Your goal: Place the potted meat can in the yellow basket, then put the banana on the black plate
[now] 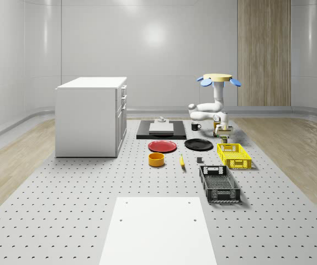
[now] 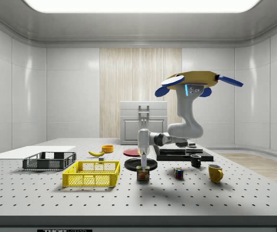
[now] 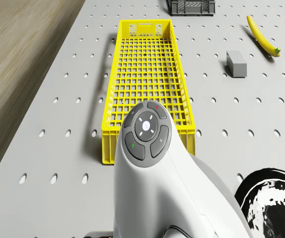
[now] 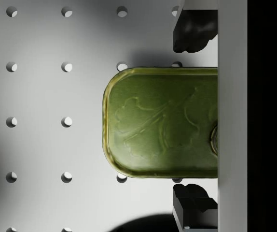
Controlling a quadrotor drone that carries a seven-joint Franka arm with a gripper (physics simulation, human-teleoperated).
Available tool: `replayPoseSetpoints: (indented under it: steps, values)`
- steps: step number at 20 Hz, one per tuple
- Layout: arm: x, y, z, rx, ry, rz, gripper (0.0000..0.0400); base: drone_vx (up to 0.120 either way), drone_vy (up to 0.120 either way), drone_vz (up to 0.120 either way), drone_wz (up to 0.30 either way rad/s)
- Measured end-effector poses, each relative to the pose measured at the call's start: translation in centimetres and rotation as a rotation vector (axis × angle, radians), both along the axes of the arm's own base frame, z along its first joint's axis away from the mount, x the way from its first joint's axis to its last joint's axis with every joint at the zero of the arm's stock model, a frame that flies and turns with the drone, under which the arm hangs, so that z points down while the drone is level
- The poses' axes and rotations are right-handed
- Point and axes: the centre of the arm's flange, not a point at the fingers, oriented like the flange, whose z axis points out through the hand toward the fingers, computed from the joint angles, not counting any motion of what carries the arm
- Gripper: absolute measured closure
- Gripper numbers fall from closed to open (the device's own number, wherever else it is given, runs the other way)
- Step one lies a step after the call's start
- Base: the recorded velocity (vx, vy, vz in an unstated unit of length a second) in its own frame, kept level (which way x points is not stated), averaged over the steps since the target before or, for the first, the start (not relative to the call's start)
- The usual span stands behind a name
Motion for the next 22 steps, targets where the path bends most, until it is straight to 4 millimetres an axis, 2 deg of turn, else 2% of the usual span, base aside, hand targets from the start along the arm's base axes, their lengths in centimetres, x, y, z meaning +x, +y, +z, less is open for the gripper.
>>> replayPoseSetpoints:
  steps: [12, 14, 17, 22]
  values:
    - [0.00, 0.12, 0.91, 0.000, 0.000, 0.000, 0.0000, 0.000, 0.000, 0.000, 0.000]
    - [0.00, 0.13, 0.95, 0.000, 0.000, 0.000, 0.0059, 0.000, 0.000, 0.000, 0.000]
    - [0.00, 0.13, 0.99, 0.000, 0.000, 0.000, 0.0107, 0.000, 0.000, 0.000, 0.000]
    - [0.00, 0.14, 1.02, -0.003, 0.001, 0.000, 0.0112, 0.000, 0.000, 0.000, 0.000]
